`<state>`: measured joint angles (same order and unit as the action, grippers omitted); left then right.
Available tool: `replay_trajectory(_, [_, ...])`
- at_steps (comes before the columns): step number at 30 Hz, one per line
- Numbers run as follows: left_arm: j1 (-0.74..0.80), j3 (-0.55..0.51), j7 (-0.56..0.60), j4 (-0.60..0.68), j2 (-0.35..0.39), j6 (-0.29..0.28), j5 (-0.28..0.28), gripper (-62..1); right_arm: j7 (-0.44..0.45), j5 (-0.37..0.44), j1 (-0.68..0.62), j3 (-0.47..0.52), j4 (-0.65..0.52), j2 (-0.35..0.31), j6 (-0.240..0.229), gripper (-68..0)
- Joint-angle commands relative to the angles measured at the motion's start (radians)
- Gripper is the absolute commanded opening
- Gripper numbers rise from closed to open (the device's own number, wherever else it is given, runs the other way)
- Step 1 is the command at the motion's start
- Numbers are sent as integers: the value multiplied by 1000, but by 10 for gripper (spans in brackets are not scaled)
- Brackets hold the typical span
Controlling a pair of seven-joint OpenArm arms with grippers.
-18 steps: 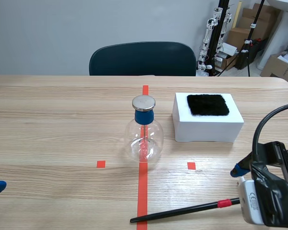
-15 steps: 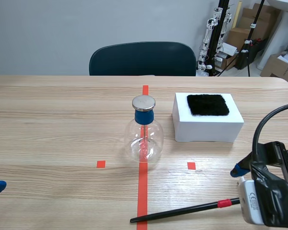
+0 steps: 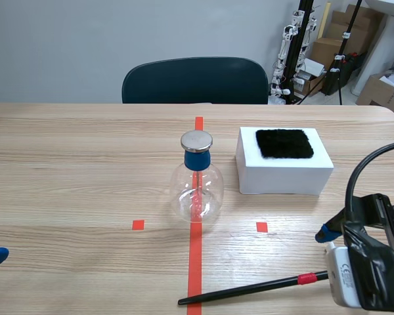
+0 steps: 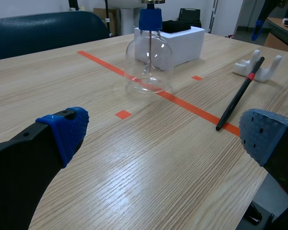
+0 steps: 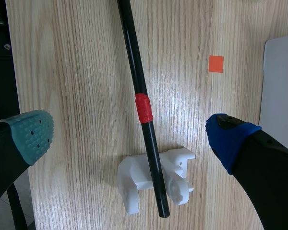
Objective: Do the electroscope experiment. return to the home posture
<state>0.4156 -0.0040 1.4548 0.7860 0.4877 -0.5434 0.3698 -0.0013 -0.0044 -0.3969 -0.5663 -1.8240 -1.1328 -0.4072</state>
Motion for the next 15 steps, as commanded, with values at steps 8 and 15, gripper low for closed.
replay_trajectory(8, [-3,-5,14,7,3,-2,-8,14,-7,5,14,-2,-3,-3,0,4])
replay_trajectory(15, [60,-34,-7,47,6,-14,-29,14,-60,35,10,25,-3,33,-1,4])
